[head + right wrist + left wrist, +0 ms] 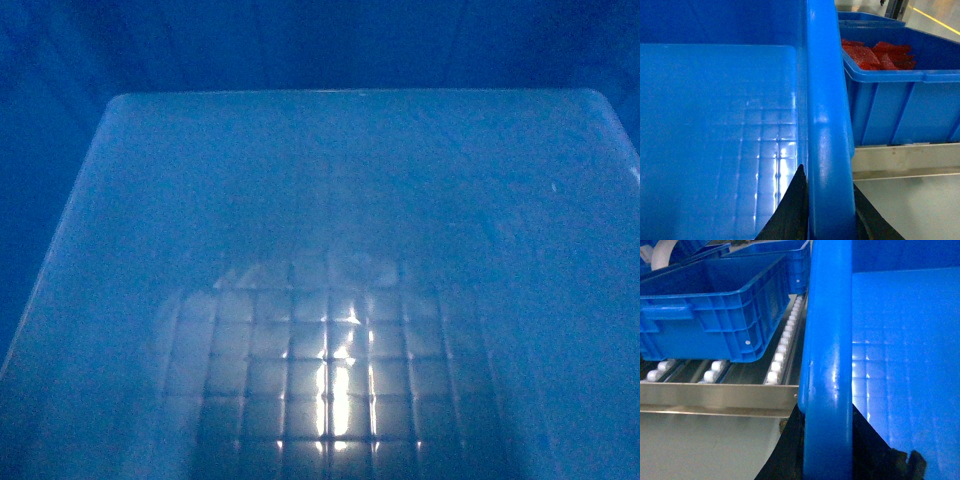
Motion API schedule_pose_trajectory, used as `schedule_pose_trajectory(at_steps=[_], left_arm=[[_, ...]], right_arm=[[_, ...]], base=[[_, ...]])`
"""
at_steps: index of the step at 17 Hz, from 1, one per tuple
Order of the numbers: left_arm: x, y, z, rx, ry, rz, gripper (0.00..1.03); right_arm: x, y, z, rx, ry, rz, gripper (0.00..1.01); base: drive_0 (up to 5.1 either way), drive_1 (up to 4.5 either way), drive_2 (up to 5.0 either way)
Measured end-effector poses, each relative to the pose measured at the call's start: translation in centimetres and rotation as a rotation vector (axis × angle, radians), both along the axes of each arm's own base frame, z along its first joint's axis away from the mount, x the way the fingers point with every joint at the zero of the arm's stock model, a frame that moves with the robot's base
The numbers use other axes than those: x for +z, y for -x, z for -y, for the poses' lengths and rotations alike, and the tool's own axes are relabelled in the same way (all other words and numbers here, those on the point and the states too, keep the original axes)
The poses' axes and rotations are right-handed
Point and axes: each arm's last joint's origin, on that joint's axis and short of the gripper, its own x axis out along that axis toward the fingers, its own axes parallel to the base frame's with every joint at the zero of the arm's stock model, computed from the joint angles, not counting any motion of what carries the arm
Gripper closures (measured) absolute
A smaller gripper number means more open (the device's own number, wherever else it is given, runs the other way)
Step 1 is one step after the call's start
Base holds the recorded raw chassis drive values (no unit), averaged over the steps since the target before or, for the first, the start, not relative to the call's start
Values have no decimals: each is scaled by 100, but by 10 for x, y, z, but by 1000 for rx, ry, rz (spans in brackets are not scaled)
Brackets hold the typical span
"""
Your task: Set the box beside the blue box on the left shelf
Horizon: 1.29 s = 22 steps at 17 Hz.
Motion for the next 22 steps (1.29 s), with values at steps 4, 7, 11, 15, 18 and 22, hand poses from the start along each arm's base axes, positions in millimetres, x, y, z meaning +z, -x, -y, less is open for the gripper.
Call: schedule_pose_trajectory(at_steps=[4, 7, 11, 15, 18, 22], left_arm=[[0, 0, 0, 1, -1, -1, 88], [0, 0, 0, 0, -1, -2, 88], [0, 0, 0, -1, 0, -2, 88], [0, 0, 0, -3, 1, 0, 88], [-1, 0, 0, -1, -2, -4, 88], [0, 0, 0, -1, -2, -3, 88]], right_arm=[[0, 0, 0, 0, 0, 0, 91], [0, 0, 0, 0, 0, 0, 91], [0, 0, 0, -1, 1, -2, 91], [0, 0, 0, 0, -1, 3, 91], [-1, 0, 0, -1, 2, -5, 91], [0, 0, 0, 0, 2, -4, 91]], base=[[11, 441, -420], [2, 433, -428], [3, 435, -429], [-1, 215, -217], [0, 0, 0], [0, 0, 0]])
